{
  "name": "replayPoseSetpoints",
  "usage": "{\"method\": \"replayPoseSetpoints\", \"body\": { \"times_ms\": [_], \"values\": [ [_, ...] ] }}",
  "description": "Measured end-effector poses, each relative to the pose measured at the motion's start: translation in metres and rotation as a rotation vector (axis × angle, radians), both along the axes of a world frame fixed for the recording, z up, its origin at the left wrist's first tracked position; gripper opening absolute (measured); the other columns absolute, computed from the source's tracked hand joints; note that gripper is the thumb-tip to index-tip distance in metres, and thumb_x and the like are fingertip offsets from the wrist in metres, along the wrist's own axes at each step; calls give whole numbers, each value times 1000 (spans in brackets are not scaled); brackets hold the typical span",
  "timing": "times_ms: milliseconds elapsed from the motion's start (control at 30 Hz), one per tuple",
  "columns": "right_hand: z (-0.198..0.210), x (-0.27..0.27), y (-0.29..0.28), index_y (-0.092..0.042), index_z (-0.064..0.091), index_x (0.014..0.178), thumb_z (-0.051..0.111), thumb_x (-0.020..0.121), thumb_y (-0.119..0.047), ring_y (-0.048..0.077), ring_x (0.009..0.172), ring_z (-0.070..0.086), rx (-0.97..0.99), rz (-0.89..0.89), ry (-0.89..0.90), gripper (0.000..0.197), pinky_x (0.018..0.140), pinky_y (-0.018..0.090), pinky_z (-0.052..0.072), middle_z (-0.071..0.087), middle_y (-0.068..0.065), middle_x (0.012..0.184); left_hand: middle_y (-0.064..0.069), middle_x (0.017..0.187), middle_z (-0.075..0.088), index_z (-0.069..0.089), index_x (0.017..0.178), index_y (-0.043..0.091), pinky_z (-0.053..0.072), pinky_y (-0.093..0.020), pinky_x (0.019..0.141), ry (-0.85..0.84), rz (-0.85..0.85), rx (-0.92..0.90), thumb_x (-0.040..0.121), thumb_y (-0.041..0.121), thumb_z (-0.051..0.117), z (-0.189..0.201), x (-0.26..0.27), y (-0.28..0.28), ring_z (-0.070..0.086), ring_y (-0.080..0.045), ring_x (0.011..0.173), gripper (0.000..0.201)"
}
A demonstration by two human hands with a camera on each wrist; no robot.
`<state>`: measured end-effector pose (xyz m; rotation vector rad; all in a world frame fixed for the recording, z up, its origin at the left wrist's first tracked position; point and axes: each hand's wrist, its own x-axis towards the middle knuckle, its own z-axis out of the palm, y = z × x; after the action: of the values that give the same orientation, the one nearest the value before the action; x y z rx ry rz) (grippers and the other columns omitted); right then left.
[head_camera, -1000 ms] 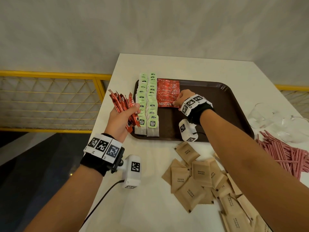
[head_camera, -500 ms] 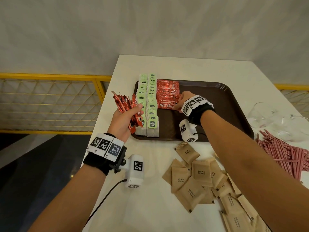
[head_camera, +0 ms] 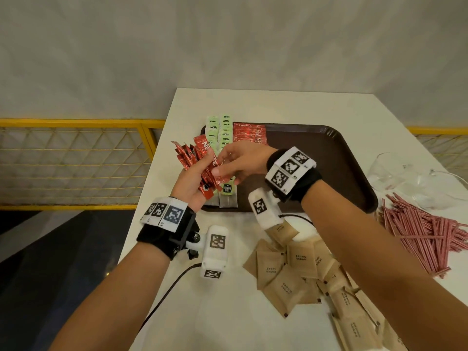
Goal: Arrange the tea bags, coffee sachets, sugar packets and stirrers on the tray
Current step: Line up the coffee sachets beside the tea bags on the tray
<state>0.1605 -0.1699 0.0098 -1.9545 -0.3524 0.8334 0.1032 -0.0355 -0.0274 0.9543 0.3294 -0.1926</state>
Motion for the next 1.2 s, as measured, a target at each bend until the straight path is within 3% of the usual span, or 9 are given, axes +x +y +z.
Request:
{"method": "replayPoseSetpoints", "body": {
  "times_ms": [100,200,367,500,667,733,833,1033,1200],
  "values": [
    [-8,-3,-2,-8,57,88,68,83,-8,11,64,65,23,-4,-48,11,51,17,50,67,5,77,-5,91,68,59,119,9,52,-22,50,-17,65,19,89,25,60,0,-1,-1,67,-15,70,34],
    [-9,-6,-11,-12,61,83,69,82,-8,2,55,63,-32,50,-66,9,47,14,44,67,-1,69,-2,80,70,62,100,13,53,-23,52,-49,151,15,87,16,63,1,-1,3,69,-11,66,13],
    [-12,-8,-28,-15,66,86,68,81,-6,13,68,59,103,-54,-38,10,59,21,46,66,0,74,1,62,66,60,90,13,48,-18,45,-22,195,27,86,13,64,0,2,6,62,-8,49,5],
    [-18,-9,-44,-9,65,84,60,83,5,8,64,63,348,-234,70,15,63,19,53,68,0,70,-2,72,61,61,94,13,50,-21,48,11,193,-4,86,17,65,-7,5,6,58,-10,55,10],
    [-25,-4,-65,-7,68,90,61,83,3,11,69,64,385,-401,125,14,64,20,56,67,5,78,-4,81,68,63,93,11,52,-20,51,-1,199,17,83,14,68,-9,0,-3,65,-8,63,12],
    [-28,5,-78,-5,68,97,62,84,2,13,74,63,329,-540,106,16,63,20,57,67,8,85,-4,80,68,62,95,11,52,-20,52,22,214,40,83,14,68,-11,1,-1,66,-7,61,14],
    [-40,21,-94,-2,68,105,63,84,2,14,77,62,50,-641,9,22,62,19,58,65,7,85,-2,69,68,62,86,13,52,-19,52,72,185,45,84,20,68,-14,2,5,63,-7,55,10],
    [-64,44,-91,-13,65,70,78,71,-6,29,88,69,-253,-619,-82,15,81,41,57,70,15,85,-3,69,66,63,102,13,52,-21,50,73,102,52,85,23,67,-14,3,5,60,-9,52,20],
    [-85,68,-83,-14,70,73,85,55,-24,30,87,70,-333,-601,-101,25,81,45,57,72,13,88,-3,71,65,61,95,14,53,-23,52,86,89,60,84,24,68,-16,4,12,61,-9,53,17]
  ]
}}
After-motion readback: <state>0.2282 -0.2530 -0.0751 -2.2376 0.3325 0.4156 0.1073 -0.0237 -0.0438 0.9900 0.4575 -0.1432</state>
